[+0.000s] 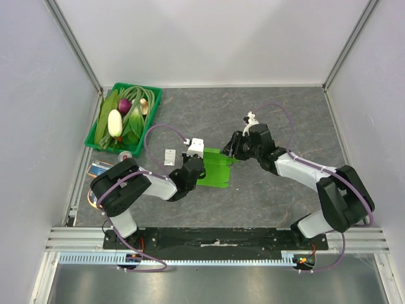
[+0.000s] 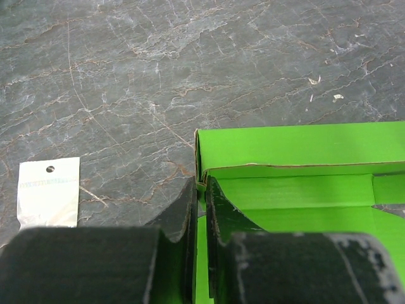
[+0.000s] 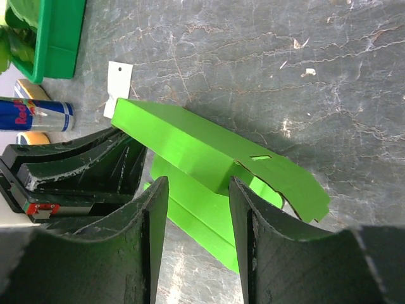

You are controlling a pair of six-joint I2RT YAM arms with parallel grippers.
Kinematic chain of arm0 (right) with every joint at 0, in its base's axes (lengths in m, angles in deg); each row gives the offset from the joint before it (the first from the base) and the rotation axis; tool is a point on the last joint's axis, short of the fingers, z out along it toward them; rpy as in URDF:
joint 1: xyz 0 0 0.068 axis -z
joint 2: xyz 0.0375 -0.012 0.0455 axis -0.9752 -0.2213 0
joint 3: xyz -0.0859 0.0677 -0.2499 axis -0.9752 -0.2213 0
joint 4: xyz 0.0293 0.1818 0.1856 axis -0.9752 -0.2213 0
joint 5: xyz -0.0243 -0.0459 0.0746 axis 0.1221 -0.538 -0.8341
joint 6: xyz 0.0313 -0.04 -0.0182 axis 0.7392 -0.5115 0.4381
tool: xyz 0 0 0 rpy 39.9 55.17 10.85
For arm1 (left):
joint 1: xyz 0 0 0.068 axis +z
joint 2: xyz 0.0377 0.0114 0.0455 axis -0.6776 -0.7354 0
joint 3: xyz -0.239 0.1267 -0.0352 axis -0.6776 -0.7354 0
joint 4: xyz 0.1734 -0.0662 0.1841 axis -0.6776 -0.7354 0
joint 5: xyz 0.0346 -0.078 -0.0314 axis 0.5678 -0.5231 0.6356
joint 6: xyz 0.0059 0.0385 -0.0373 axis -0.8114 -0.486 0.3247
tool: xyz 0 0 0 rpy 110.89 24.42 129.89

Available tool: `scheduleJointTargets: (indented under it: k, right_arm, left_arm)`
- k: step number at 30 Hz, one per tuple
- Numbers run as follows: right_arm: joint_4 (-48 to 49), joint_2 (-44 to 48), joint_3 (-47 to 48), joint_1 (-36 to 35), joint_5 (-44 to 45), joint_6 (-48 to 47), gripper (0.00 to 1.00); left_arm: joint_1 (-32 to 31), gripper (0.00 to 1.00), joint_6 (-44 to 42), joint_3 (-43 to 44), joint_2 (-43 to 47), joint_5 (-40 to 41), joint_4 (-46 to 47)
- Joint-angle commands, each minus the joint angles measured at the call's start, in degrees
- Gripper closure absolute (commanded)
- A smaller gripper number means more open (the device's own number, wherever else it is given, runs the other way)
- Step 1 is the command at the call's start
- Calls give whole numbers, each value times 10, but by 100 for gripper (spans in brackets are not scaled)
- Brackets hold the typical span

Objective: Fold the paper box

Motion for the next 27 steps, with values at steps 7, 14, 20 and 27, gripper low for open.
scheduleJointTargets:
  k: [7, 14, 20, 27]
  right_arm:
    - [252, -34, -78, 23, -41, 201, 56]
    - [346, -66, -116, 35, -54, 312, 74]
    - [409, -89, -153, 42, -41, 368, 100]
    - [193, 33, -172, 76, -58, 157, 40]
  left_arm:
    - [-10, 98, -9, 7, -6, 15, 27]
    - [-14, 98, -4, 6, -6, 17, 27]
    - [-15, 98, 14, 9, -5, 22, 11]
    - [-17, 98, 29, 13, -5, 54, -15]
